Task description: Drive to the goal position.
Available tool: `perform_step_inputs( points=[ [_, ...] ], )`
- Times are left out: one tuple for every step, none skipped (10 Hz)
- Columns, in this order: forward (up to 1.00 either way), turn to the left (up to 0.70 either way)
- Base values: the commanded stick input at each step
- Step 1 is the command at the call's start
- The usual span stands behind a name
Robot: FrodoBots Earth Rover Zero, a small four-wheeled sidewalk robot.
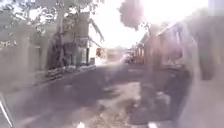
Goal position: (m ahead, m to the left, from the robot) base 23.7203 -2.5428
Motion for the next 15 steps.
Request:
perform_step_inputs(
  points=[
    [0.70, 0.00],
    [0.70, 0.00],
    [0.70, 0.00],
    [0.70, 0.00],
    [0.70, 0.00],
    [0.70, 0.00],
    [0.70, 0.00],
    [0.70, 0.00],
    [0.70, 0.00],
    [0.70, 0.00],
    [0.70, 0.00],
    [0.70, 0.00],
    [0.70, 0.00],
    [0.70, 0.00],
    [0.70, 0.00]
  ],
)
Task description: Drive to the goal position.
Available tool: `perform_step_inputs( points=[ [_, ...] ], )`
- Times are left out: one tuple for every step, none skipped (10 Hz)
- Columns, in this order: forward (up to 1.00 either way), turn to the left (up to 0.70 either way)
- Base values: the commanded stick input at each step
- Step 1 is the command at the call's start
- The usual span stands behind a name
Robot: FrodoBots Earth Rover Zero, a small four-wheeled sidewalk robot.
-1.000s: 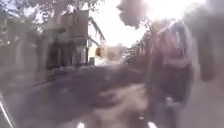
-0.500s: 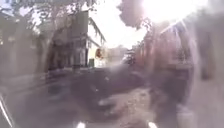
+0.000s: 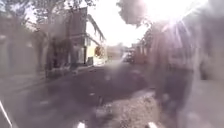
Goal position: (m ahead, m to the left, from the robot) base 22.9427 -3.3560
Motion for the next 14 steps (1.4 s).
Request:
perform_step_inputs(
  points=[
    [0.70, 0.00],
    [0.70, 0.00],
    [0.70, 0.00],
    [0.70, 0.00],
    [0.70, 0.00],
    [0.70, -0.05],
    [0.70, -0.23],
    [0.70, -0.28],
    [0.70, -0.27],
    [0.70, -0.03],
    [0.70, 0.00],
    [0.70, 0.00],
    [0.70, 0.00],
    [0.70, 0.00]
  ],
)
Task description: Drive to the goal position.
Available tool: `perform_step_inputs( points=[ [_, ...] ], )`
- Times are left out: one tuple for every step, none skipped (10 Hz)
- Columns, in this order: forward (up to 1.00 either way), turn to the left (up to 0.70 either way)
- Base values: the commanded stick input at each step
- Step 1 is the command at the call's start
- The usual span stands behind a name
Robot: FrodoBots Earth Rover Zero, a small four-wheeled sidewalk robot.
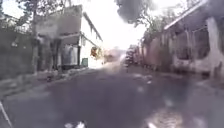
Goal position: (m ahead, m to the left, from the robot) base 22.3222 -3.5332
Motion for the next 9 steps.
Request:
perform_step_inputs(
  points=[
    [0.70, 0.00],
    [0.70, 0.00],
    [0.70, 0.00],
    [0.70, 0.00],
    [0.70, 0.00],
    [0.70, 0.00],
    [0.70, 0.00],
    [0.70, 0.00],
    [0.70, 0.00]
  ],
)
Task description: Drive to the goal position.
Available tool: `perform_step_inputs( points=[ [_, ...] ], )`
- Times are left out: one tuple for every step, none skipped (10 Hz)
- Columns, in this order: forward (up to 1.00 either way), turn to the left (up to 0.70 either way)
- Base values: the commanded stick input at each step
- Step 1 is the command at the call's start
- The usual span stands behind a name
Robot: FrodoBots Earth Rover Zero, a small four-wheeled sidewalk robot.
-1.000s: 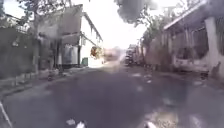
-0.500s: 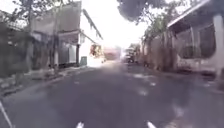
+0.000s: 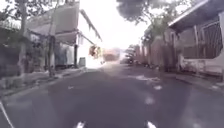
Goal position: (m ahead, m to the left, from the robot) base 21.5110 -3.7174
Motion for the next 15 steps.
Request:
perform_step_inputs(
  points=[
    [0.70, 0.00],
    [0.70, 0.00],
    [0.70, 0.00],
    [0.70, 0.00],
    [0.70, 0.00],
    [0.70, 0.00],
    [0.70, 0.00],
    [0.70, 0.00],
    [0.70, 0.00],
    [0.70, 0.00],
    [0.70, 0.00],
    [0.70, 0.00],
    [0.70, 0.00],
    [0.70, 0.00],
    [0.70, 0.00]
  ],
)
